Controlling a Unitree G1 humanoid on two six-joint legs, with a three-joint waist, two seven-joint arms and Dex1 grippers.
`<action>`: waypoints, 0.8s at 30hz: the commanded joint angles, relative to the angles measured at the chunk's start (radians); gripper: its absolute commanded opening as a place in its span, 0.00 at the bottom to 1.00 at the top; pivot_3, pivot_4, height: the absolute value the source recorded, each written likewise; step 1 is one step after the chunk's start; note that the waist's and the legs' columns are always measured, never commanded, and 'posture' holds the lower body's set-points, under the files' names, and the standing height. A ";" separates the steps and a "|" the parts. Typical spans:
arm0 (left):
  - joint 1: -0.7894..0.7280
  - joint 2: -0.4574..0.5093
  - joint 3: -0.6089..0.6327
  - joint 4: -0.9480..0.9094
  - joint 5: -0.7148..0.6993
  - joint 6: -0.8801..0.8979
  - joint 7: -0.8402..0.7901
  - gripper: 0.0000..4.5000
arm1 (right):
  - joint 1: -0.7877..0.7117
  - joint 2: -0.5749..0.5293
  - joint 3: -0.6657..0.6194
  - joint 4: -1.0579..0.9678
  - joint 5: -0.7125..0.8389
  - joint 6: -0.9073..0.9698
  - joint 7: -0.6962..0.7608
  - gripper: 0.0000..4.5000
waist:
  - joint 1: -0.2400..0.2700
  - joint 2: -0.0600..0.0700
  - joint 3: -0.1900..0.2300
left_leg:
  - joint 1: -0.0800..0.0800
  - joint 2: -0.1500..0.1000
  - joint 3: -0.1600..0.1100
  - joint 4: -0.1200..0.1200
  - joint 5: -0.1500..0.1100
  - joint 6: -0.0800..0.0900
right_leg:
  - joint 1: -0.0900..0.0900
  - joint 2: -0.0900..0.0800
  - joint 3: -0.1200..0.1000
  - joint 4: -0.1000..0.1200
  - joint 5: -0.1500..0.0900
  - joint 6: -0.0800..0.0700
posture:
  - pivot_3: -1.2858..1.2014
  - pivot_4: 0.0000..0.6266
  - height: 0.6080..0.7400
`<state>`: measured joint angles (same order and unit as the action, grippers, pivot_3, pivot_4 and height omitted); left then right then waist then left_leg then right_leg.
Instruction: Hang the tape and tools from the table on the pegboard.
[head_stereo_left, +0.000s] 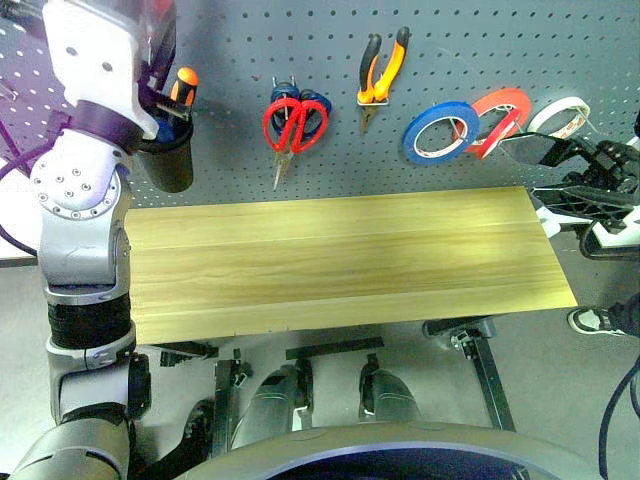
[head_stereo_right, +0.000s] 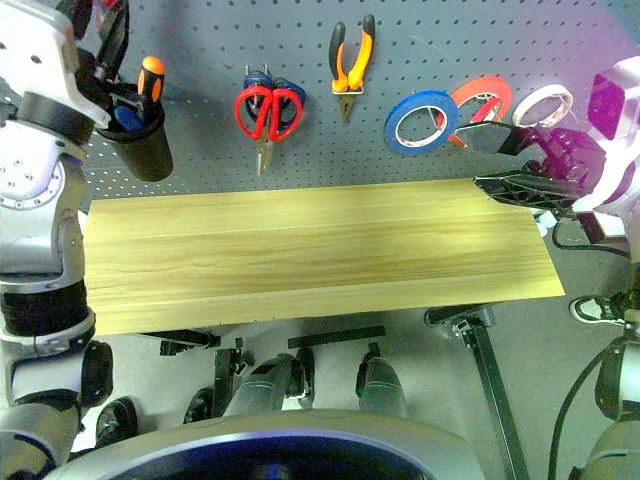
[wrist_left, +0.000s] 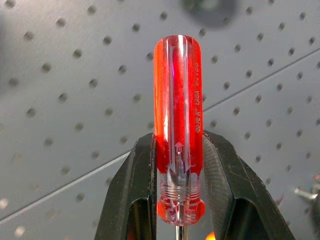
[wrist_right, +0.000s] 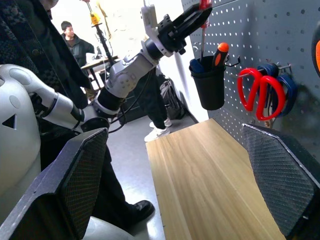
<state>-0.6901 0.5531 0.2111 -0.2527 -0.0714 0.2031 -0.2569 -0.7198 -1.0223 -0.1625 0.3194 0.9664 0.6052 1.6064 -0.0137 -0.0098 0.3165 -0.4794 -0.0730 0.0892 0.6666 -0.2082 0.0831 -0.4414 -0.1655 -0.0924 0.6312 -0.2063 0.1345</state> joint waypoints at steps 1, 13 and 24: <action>0.010 0.020 0.030 0.000 0.013 -0.060 0.003 0.20 | -0.022 -0.030 -0.015 -0.014 0.016 0.007 0.008 1.00 | 0.000 0.000 0.000 | 0.000 0.000 0.000 0.000 0.000 0.000 | 0.000 0.000 0.000 0.000 0.000 0.000 | 0.48 0.33 0.87; 0.147 0.014 0.078 0.025 0.021 -0.113 0.032 0.20 | -0.026 -0.036 -0.014 0.001 0.010 0.015 0.008 1.00 | -0.003 0.000 0.000 | 0.000 0.000 0.000 0.000 0.000 0.000 | -0.001 -0.001 0.000 0.000 0.000 0.000 | 0.48 0.34 0.87; 0.222 -0.014 0.145 0.066 -0.015 -0.089 0.090 0.20 | -0.029 -0.035 -0.011 0.007 0.006 0.014 0.008 1.00 | -0.008 0.002 -0.001 | 0.001 0.000 0.000 0.000 0.000 0.000 | -0.001 -0.001 0.000 0.001 0.001 -0.001 | 0.48 0.34 0.87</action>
<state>-0.4813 0.5367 0.3057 -0.1949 -0.0880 0.1038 -0.1922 -0.7230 -1.0310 -0.1590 0.3300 0.9633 0.6240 1.6065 -0.0215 -0.0078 0.3152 -0.4787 -0.0728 0.0895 0.6666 -0.2082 0.0831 -0.4421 -0.1662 -0.0922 0.6318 -0.2057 0.1339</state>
